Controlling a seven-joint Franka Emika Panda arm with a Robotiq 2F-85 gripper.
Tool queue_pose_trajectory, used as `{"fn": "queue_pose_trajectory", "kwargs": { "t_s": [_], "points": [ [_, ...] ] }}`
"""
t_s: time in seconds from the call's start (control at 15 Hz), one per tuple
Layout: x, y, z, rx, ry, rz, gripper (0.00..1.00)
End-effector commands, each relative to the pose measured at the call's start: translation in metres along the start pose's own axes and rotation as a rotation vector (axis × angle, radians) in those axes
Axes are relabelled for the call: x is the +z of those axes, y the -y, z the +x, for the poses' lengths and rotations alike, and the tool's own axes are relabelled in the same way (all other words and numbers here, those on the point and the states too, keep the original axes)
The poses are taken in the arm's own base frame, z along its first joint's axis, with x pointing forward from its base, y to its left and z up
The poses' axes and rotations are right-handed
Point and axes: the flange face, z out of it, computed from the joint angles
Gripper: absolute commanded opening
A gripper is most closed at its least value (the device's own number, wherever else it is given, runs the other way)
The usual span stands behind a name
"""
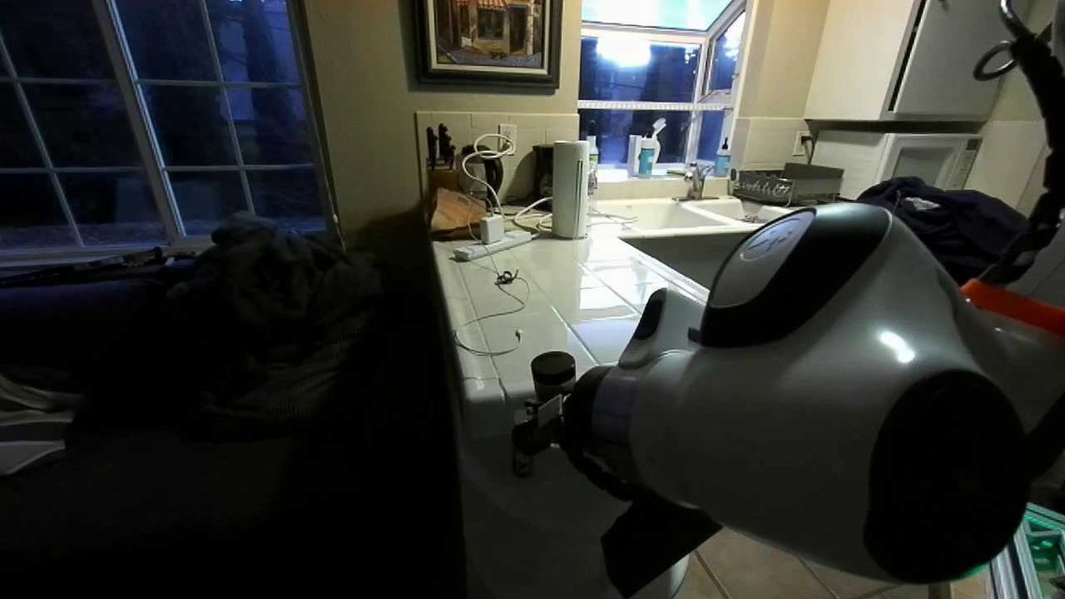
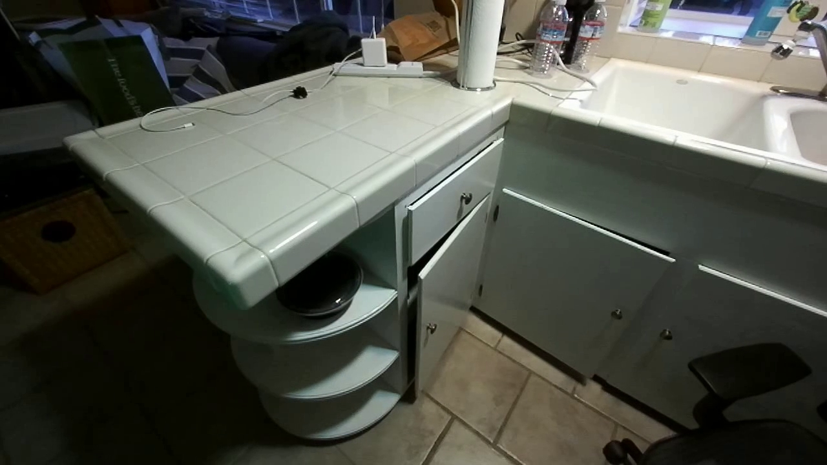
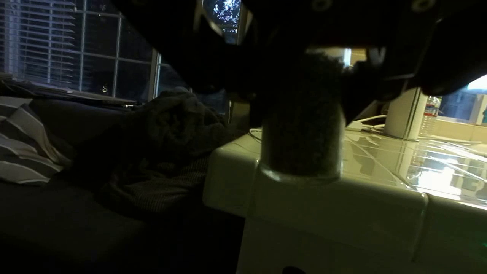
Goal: Pick the spice bottle on the right side of the first left shelf below the counter and put it onto the kitchen counter
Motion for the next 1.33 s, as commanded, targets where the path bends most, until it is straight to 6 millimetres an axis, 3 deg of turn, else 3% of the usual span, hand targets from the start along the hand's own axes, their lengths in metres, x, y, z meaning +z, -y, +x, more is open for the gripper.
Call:
{"fn": "queue_pose_trajectory", "kwargs": {
  "t_s": [0.0,0.07,0.13,0.33,0.53,1.2,1.27],
  "points": [
    [0.000,0.000,0.000,0.000,0.002,-0.001,0.48],
    [0.000,0.000,-0.001,0.000,0.002,-0.001,0.48],
    [0.000,0.000,-0.001,0.001,0.002,-0.001,0.23],
    [-0.007,-0.021,0.023,0.064,-0.042,0.000,0.23],
    [0.011,-0.045,0.036,0.133,-0.060,-0.044,0.23],
    [0.100,-0.151,0.022,0.306,-0.042,-0.267,0.23],
    [0.098,-0.135,0.023,0.262,-0.024,-0.276,0.48]
  ]
}}
